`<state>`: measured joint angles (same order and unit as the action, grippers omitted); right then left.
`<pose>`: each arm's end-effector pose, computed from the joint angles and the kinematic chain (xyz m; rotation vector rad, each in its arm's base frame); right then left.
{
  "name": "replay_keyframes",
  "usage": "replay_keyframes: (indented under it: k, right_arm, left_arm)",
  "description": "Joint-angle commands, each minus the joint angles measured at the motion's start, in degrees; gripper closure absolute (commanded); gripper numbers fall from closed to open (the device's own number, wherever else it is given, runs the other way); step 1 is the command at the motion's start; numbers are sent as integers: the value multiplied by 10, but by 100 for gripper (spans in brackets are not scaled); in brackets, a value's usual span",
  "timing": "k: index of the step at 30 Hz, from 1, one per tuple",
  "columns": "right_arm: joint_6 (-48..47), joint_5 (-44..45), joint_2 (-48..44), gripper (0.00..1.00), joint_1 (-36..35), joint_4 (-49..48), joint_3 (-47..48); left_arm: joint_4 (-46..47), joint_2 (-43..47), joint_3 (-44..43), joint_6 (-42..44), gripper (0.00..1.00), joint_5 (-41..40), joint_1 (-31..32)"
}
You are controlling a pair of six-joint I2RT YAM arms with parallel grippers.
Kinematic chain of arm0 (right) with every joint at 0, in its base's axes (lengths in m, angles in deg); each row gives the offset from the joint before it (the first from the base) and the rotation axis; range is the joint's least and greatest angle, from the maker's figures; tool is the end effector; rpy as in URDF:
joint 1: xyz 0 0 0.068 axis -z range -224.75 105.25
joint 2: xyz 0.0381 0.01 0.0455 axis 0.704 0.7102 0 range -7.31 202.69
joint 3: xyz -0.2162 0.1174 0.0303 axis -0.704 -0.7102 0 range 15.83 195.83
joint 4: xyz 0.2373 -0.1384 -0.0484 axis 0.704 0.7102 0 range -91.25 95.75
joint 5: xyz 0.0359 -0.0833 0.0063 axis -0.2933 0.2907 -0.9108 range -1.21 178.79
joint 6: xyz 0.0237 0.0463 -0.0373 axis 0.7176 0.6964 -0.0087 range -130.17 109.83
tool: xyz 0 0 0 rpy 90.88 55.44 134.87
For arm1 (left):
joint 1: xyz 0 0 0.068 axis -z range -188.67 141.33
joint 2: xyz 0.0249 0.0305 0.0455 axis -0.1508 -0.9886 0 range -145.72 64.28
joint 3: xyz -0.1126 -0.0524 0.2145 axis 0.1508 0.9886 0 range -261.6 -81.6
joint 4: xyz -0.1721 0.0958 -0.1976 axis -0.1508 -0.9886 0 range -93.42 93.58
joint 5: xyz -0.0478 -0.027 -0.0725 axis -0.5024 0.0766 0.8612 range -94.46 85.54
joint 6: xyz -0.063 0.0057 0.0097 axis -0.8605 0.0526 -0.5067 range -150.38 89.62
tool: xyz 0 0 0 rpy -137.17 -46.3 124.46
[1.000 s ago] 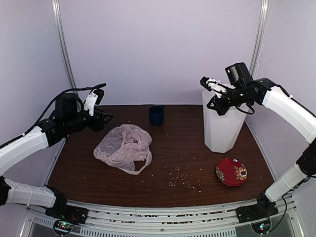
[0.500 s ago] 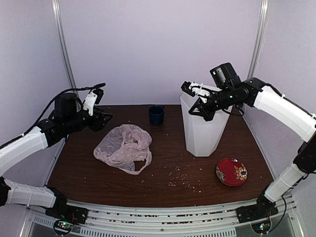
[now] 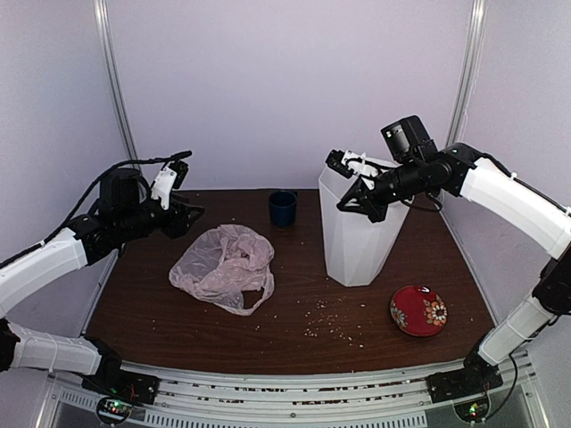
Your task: Put the trash bags into the trash bin
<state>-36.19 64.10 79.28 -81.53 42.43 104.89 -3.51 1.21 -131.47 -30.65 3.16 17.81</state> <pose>0.2729 0.2298 0.3441 -1.3738 1.8187 0.5906 0.2638 -0.1388 0.2814 0.5288 1.8733 -0.4394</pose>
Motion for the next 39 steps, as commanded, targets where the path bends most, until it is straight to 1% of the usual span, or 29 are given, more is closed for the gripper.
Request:
replay_keyframes:
  k: [1,6,10,11,14,15,20,22,25,28,31,34,36,39]
  right_arm:
    - [-15,-36,-24,99,-3,-39,-4]
    - [-21,-66,-25,98,-3,-47,-2]
    - [-23,-59,-22,98,-3,-57,-1]
    - [-25,-53,-20,98,-3,-59,-4]
    - [-23,-31,-26,91,-3,-77,-30]
    - [-20,-24,-32,88,-3,-87,-40]
    - [-8,-5,-61,61,-3,-89,-47]
    - [4,-12,-83,51,-4,-86,-40]
    - [15,-22,-117,41,-16,-86,-33]
    - [11,-14,-136,41,-71,-90,-53]
    - [19,-9,-122,44,-141,-116,-112]
    - [51,22,-91,54,-191,-202,-203]
    - [74,36,-64,57,-209,-270,-253]
    - [92,49,-33,59,-225,-333,-304]
  left_arm:
    - [18,-4,1,9,48,6,3]
    - [15,-9,-1,10,48,11,3]
    - [11,-17,-3,9,48,18,3]
    - [8,-21,-4,9,48,19,4]
    - [2,-34,-8,7,48,20,4]
    - [1,-39,-8,4,48,20,4]
    - [-33,-91,-29,-19,47,4,17]
    - [-58,-131,-53,-50,46,-2,20]
    - [-72,-186,-83,-96,48,-12,20]
    - [-104,-256,-130,-140,52,-33,18]
    - [-125,-316,-169,-185,52,-63,12]
    - [-108,-362,-186,-213,51,-61,1]
    - [-94,-390,-200,-224,51,-57,-6]
    - [-84,-435,-223,-235,52,-41,-20]
